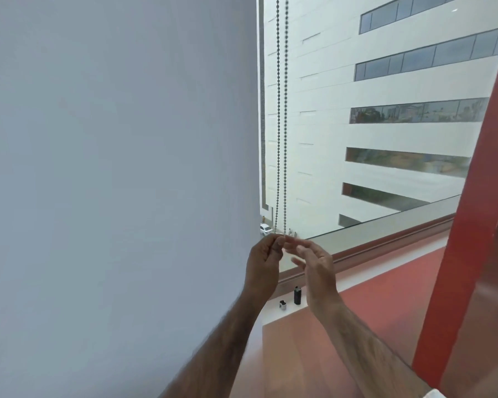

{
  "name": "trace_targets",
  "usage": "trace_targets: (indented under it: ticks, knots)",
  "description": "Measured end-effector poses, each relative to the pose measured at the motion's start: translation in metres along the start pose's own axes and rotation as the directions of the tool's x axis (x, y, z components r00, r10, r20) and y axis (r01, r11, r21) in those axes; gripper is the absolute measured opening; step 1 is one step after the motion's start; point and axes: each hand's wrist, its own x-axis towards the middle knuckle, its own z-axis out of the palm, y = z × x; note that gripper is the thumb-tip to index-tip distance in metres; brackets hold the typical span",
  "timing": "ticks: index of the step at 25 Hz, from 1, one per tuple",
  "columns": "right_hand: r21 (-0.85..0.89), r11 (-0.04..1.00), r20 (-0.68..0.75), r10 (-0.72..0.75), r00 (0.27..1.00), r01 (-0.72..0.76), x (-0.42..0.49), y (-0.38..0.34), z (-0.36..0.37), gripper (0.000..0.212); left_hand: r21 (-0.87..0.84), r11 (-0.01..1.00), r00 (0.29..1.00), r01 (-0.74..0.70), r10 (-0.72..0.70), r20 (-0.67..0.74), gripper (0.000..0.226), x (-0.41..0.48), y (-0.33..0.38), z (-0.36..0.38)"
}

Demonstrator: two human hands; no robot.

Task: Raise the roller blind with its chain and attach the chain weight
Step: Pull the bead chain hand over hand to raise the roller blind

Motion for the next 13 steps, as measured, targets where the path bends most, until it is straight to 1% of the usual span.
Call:
trace_targets:
  ticks: [1, 3, 5, 7, 8, 11, 13]
  knots:
    - [0.030, 0.999, -0.001, -0.025, 1.000, 0.025, 0.004, -0.012, 0.004, 0.029, 0.014, 1.000, 1.000, 0.002, -0.002, -0.015, 0.027, 0.001, -0.002, -0.002]
    - [0.097, 0.992, 0.048, -0.091, 0.995, 0.086, 0.015, -0.036, 0.014, 0.030, 0.028, 1.000, 1.000, 0.009, -0.008, -0.030, 0.027, 0.005, -0.005, -0.004]
    - [0.146, 0.982, 0.136, -0.136, 0.981, 0.116, 0.026, -0.059, 0.026, 0.027, 0.033, 0.999, 1.000, 0.018, -0.018, 0.003, 0.029, 0.007, -0.004, -0.004]
    - [0.190, 0.976, 0.220, -0.146, 0.964, 0.105, 0.033, -0.074, 0.039, 0.025, 0.050, 0.998, 0.999, 0.029, -0.032, 0.044, 0.033, 0.007, -0.003, -0.004]
    - [0.199, 0.974, 0.232, -0.156, 0.960, 0.110, 0.035, -0.078, 0.044, 0.025, 0.047, 0.998, 0.998, 0.029, -0.032, 0.061, 0.033, 0.008, -0.003, -0.004]
    - [0.221, 0.967, 0.150, -0.162, 0.975, 0.127, 0.044, -0.076, 0.056, 0.022, 0.012, 1.000, 0.994, 0.001, -0.002, 0.109, 0.032, 0.014, -0.003, -0.003]
    - [0.194, 0.972, 0.099, -0.152, 0.983, 0.131, 0.049, -0.071, 0.056, 0.020, 0.009, 1.000, 0.994, -0.005, 0.004, 0.107, 0.030, 0.019, 0.000, -0.004]
